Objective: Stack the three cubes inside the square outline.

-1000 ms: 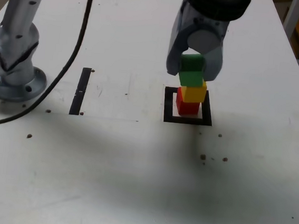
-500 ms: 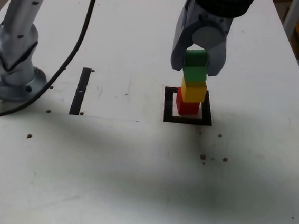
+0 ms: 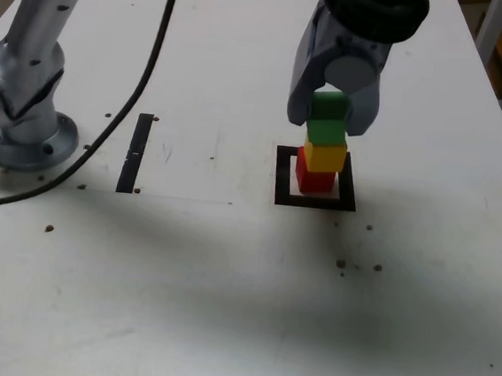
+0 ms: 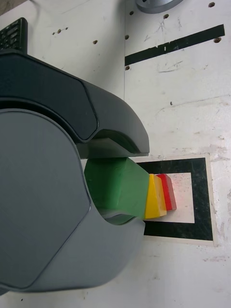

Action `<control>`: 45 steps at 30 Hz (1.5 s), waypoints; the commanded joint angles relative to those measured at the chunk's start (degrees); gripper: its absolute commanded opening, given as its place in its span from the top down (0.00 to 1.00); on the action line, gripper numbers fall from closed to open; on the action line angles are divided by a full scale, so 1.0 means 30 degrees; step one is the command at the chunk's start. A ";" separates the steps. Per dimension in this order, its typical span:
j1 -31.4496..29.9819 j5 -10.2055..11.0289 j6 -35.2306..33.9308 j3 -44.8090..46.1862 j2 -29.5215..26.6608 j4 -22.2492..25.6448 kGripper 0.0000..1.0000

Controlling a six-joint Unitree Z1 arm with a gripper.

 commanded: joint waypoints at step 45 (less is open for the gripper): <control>0.1913 0.0260 0.3014 1.7959 -1.1112 -0.5472 0.00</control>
